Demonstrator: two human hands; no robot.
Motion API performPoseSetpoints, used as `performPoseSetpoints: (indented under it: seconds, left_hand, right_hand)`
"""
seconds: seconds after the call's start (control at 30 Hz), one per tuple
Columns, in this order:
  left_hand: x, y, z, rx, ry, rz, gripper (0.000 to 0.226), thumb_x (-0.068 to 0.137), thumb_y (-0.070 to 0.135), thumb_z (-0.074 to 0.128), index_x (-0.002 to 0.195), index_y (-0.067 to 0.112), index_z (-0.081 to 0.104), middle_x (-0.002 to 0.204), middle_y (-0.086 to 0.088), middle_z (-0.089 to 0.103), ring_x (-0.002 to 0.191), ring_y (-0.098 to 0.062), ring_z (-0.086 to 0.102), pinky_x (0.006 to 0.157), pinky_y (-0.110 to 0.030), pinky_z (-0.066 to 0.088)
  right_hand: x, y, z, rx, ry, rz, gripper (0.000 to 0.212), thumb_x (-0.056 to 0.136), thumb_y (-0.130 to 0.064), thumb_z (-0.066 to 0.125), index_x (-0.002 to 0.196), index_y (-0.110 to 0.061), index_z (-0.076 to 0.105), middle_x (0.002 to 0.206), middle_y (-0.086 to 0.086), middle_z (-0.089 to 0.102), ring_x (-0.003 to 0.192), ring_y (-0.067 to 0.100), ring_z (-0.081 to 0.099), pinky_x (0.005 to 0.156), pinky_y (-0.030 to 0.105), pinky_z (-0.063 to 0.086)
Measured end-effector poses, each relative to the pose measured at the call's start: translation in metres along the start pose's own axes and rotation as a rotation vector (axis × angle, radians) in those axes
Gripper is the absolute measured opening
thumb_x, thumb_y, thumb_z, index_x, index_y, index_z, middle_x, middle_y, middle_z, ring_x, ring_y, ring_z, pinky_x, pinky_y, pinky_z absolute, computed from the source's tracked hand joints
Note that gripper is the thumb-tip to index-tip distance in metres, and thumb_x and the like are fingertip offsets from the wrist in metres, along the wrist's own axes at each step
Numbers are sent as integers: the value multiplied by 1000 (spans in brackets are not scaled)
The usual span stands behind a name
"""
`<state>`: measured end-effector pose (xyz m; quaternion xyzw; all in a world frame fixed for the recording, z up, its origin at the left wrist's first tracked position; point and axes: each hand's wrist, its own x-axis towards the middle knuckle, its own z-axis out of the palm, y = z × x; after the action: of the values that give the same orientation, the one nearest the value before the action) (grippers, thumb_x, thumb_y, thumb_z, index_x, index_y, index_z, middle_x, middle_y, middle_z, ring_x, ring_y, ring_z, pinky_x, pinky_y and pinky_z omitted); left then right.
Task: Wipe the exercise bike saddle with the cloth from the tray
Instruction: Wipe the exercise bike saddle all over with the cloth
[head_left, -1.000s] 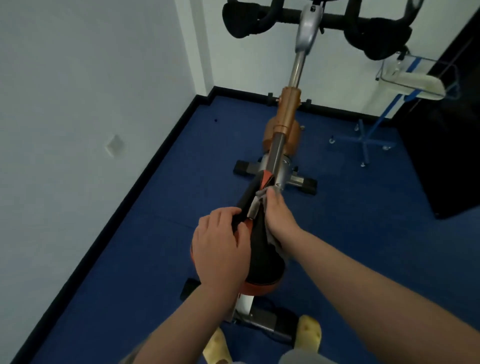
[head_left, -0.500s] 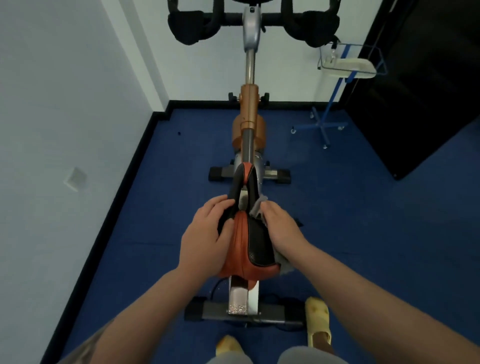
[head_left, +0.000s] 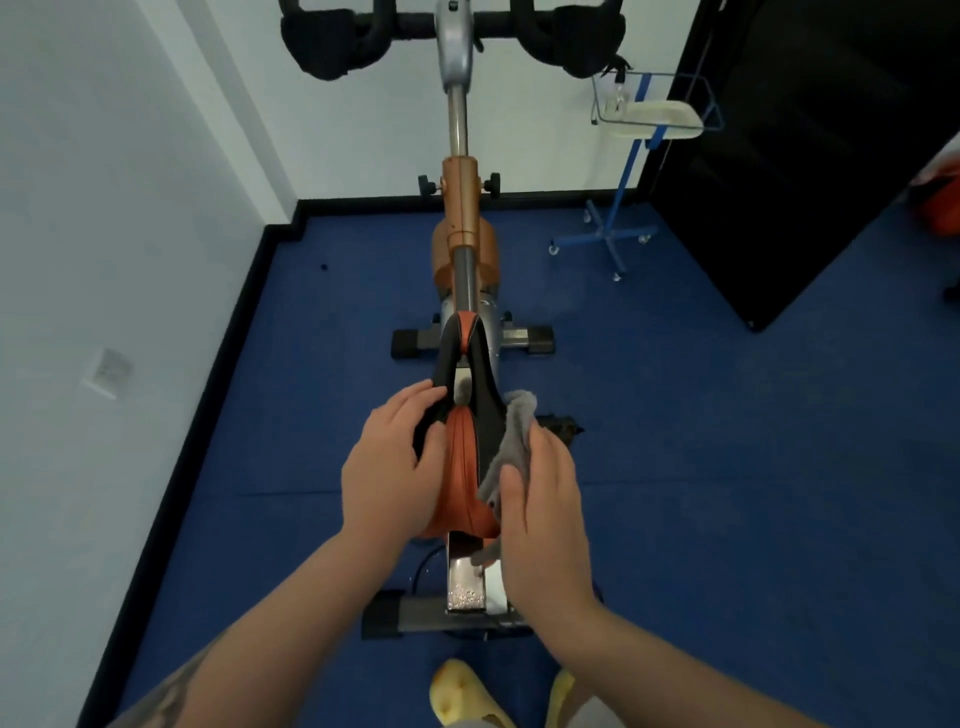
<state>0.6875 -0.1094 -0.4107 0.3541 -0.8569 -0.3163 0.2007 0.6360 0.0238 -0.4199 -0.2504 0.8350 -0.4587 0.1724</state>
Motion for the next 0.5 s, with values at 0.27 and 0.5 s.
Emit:
performPoseSetpoints:
  seconds: [0.27, 0.5]
  left_hand:
    - [-1, 5, -1, 7, -5, -37, 35, 91, 22, 48, 121, 38, 55, 129, 26, 50, 118, 9, 40, 83, -8, 30]
    - [-3, -2, -2, -57, -7, -37, 35, 86, 31, 48, 119, 39, 56, 126, 25, 53, 120, 3, 45, 98, -27, 40]
  right_hand:
    - [53, 6, -12, -54, -186, 97, 52, 100, -44, 28, 148, -25, 24, 149, 0, 38, 128, 19, 45, 102, 39, 42]
    - [39, 9, -5, 40, -108, 5, 53, 99, -41, 34, 148, -24, 27, 148, -1, 37, 132, 17, 41, 106, 38, 41]
